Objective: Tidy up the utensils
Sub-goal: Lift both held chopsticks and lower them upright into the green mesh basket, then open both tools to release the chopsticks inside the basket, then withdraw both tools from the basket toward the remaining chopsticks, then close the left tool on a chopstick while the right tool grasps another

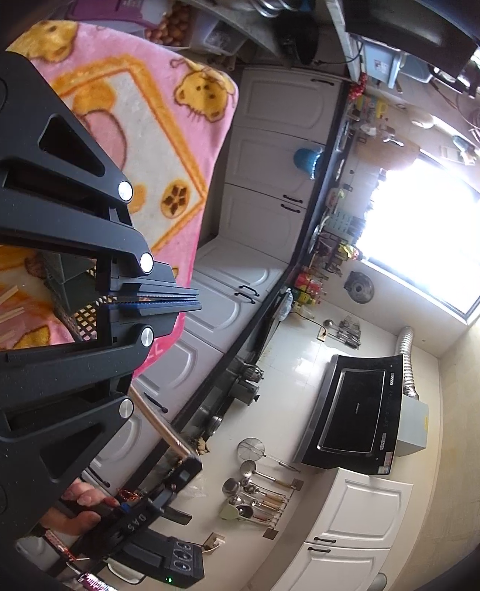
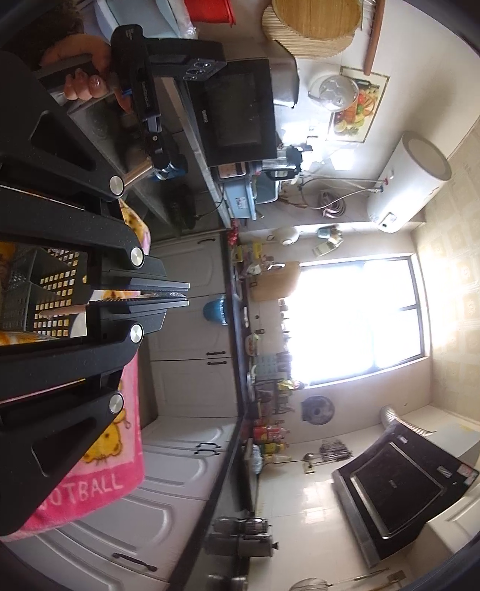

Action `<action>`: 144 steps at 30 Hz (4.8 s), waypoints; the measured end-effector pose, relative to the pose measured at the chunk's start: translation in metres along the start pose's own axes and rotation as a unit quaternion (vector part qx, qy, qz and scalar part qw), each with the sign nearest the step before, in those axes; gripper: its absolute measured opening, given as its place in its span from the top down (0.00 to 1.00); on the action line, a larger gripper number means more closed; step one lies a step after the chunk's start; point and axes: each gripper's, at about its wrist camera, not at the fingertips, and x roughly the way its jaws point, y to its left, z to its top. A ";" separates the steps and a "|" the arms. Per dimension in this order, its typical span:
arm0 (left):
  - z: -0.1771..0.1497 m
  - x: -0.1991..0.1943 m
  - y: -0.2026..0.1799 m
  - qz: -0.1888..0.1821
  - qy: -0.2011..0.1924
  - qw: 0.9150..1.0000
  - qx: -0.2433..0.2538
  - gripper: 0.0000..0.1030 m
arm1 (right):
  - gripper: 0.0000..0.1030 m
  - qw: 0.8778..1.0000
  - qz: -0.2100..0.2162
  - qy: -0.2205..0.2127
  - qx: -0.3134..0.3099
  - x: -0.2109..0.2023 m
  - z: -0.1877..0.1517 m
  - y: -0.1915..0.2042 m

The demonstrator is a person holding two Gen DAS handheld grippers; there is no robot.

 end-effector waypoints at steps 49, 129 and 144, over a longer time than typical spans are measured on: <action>-0.055 -0.026 0.017 0.045 0.003 0.999 -0.013 0.26 | 0.41 0.993 -0.045 0.089 0.067 -0.015 -0.076 -0.017; -0.212 -0.031 0.095 0.113 0.227 0.960 -0.115 0.60 | 0.37 0.944 0.050 0.311 -0.095 0.019 -0.214 0.090; -0.214 -0.026 0.110 0.126 0.228 0.958 -0.116 0.93 | 0.65 0.913 0.059 0.369 -0.162 0.060 -0.237 0.105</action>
